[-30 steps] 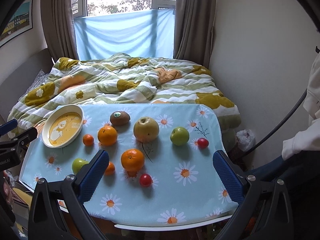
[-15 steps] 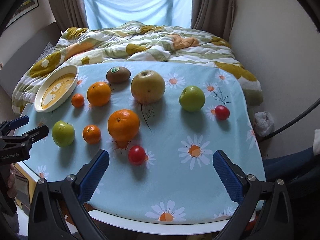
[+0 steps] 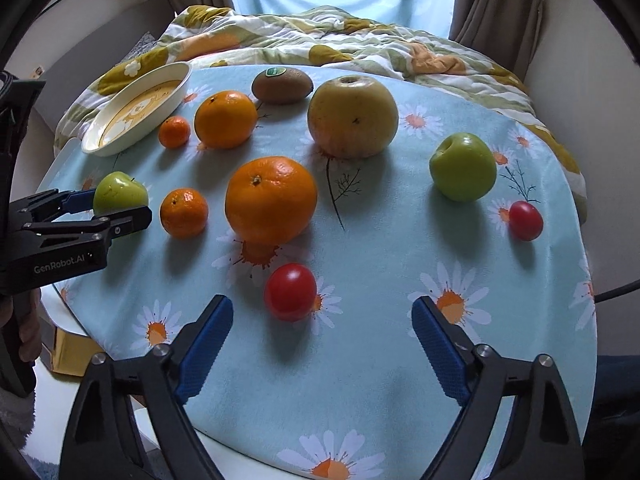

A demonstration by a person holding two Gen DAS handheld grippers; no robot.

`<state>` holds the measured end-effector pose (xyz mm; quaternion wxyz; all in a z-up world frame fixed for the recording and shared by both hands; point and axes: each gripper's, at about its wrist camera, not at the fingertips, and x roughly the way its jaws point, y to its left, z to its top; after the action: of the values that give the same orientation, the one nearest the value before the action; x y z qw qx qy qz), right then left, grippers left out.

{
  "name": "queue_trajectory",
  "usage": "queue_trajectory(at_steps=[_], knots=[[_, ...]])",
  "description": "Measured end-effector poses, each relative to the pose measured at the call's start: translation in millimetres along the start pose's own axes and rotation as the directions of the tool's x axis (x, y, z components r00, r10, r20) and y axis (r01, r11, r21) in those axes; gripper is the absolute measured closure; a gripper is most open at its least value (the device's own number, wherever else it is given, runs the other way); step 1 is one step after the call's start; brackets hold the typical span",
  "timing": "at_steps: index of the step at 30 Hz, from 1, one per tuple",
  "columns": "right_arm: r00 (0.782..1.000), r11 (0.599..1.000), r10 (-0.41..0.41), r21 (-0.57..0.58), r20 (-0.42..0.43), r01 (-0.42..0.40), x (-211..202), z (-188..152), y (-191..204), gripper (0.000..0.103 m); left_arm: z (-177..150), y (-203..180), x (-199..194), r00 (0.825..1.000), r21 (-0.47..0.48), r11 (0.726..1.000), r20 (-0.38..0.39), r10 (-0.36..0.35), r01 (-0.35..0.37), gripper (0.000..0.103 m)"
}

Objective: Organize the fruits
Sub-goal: 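Grasp the green apple with the left tool while the right tool grasps the red tomato, then carry the green apple into the duck bowl with the left tool while the right tool carries the tomato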

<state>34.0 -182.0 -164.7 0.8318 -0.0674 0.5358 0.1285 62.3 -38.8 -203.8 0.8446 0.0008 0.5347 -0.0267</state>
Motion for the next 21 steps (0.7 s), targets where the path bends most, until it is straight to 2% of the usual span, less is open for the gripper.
queue_trajectory(at_steps=[1,2,7,9,16,19,20,21], knots=[[1.000,1.000,0.004,-0.008,-0.004,-0.004,2,-1,0,0.024,0,0,2,1.000,0.000,1.000,-0.007,0.006,-0.006,0.041],[1.000,1.000,0.010,-0.013,-0.008,-0.010,4,-1,1,0.027,1,0,2,1.000,0.001,1.000,-0.006,0.009,-0.009,0.042],[1.000,0.999,0.021,-0.043,-0.020,-0.021,11,-2,4,0.033,0,-1,2,1.000,-0.004,1.000,-0.006,0.015,-0.015,0.042],[0.999,0.998,0.025,-0.053,-0.029,-0.027,15,-1,7,0.040,-2,-1,1,1.000,-0.005,1.000,-0.004,0.020,-0.021,0.042],[0.999,0.996,0.033,-0.085,-0.030,-0.036,21,1,11,0.045,-9,2,-2,1.000,-0.039,0.999,0.004,0.031,-0.031,0.042],[0.999,0.995,0.035,-0.097,-0.025,-0.038,22,3,13,0.051,-12,4,-3,0.999,-0.050,0.998,0.009,0.043,-0.042,0.042],[0.999,0.994,0.034,-0.104,-0.022,-0.036,22,3,14,0.055,-13,4,-3,0.999,-0.054,0.998,0.012,0.043,-0.043,0.042],[0.999,0.993,0.032,-0.114,-0.017,-0.034,22,3,15,0.063,-14,5,-3,0.999,-0.058,0.997,0.014,0.043,-0.042,0.042]])
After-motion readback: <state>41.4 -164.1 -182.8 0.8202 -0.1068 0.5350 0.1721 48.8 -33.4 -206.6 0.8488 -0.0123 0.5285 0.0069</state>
